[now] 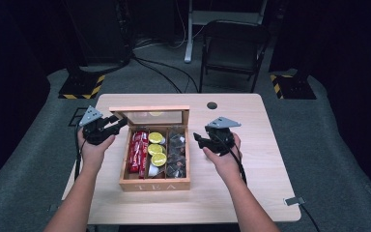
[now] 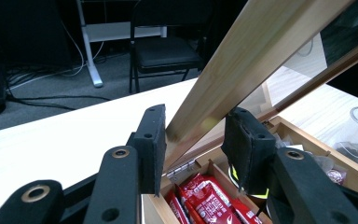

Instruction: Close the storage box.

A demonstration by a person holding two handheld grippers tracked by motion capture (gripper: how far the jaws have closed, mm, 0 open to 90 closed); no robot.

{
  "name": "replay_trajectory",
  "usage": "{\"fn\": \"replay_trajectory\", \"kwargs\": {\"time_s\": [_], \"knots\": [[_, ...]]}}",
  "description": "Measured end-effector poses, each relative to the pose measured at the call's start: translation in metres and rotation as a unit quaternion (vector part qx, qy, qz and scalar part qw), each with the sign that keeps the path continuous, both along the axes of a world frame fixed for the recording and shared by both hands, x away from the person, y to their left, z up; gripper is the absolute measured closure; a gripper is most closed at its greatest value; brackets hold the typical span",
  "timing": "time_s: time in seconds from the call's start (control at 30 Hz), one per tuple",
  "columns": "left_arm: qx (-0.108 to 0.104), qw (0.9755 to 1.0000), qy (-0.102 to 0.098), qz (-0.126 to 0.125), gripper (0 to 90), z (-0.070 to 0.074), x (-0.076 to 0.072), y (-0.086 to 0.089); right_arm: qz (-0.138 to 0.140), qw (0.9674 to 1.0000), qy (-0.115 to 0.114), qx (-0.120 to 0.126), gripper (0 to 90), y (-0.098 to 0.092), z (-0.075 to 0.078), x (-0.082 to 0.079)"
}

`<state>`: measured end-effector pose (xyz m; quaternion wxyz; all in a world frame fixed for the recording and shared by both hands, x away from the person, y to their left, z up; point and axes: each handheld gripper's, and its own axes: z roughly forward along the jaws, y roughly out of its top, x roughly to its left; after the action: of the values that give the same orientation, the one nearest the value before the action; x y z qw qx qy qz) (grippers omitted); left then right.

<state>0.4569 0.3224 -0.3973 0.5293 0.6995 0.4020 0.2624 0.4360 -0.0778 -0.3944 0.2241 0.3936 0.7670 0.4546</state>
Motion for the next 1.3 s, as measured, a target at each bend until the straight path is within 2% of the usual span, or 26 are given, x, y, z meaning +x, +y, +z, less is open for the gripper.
{"fn": "replay_trajectory", "kwargs": {"time_s": [0.2,0.3,0.4,0.53,0.77,0.87,0.97,1.07,1.13,1.17,1.2,1.3], "knots": [[0.003,1.0,-0.001,-0.001,58.7,0.002,-0.002,0.0,0.015,0.9996,-0.02,0.014,43.2,0.015,0.017,-0.003],[-0.002,1.0,-0.006,-0.001,57.9,0.005,-0.004,-0.001,0.015,0.9996,-0.023,0.008,43.2,0.018,0.023,-0.002],[0.003,0.9999,-0.01,-0.003,57.2,0.008,-0.007,-0.001,0.01,0.9996,-0.023,0.009,43.2,0.02,0.025,-0.001],[-0.003,0.9998,-0.016,-0.006,56.7,0.013,-0.013,0.0,0.011,0.9996,-0.023,0.014,42.0,0.023,0.028,0.0],[-0.008,0.9995,-0.026,-0.016,54.9,0.023,-0.024,0.001,0.029,0.9983,-0.049,0.016,41.4,0.032,0.042,-0.002],[-0.002,0.9995,-0.027,-0.019,54.1,0.026,-0.03,0.001,0.031,0.9976,-0.06,0.012,41.5,0.034,0.046,-0.003],[0.004,0.9993,-0.03,-0.02,52.9,0.028,-0.035,0.0,0.033,0.9974,-0.061,0.017,41.7,0.035,0.048,-0.004],[0.0,0.9992,-0.035,-0.02,50.2,0.03,-0.042,-0.002,0.041,0.9967,-0.067,0.022,43.0,0.034,0.049,-0.005],[0.007,0.9992,-0.038,-0.014,49.2,0.03,-0.047,-0.004,0.053,0.996,-0.066,0.028,48.0,0.033,0.051,-0.004],[0.007,0.9991,-0.039,-0.011,48.8,0.03,-0.048,-0.005,0.073,0.9951,-0.058,0.033,49.1,0.033,0.052,-0.002],[0.008,0.9992,-0.039,-0.01,48.5,0.03,-0.049,-0.006,0.074,0.9952,-0.054,0.035,48.8,0.034,0.052,-0.002],[0.011,0.9995,-0.03,-0.01,47.4,0.033,-0.053,-0.007,0.08,0.9941,-0.071,0.019,48.3,0.036,0.05,-0.004]]}}
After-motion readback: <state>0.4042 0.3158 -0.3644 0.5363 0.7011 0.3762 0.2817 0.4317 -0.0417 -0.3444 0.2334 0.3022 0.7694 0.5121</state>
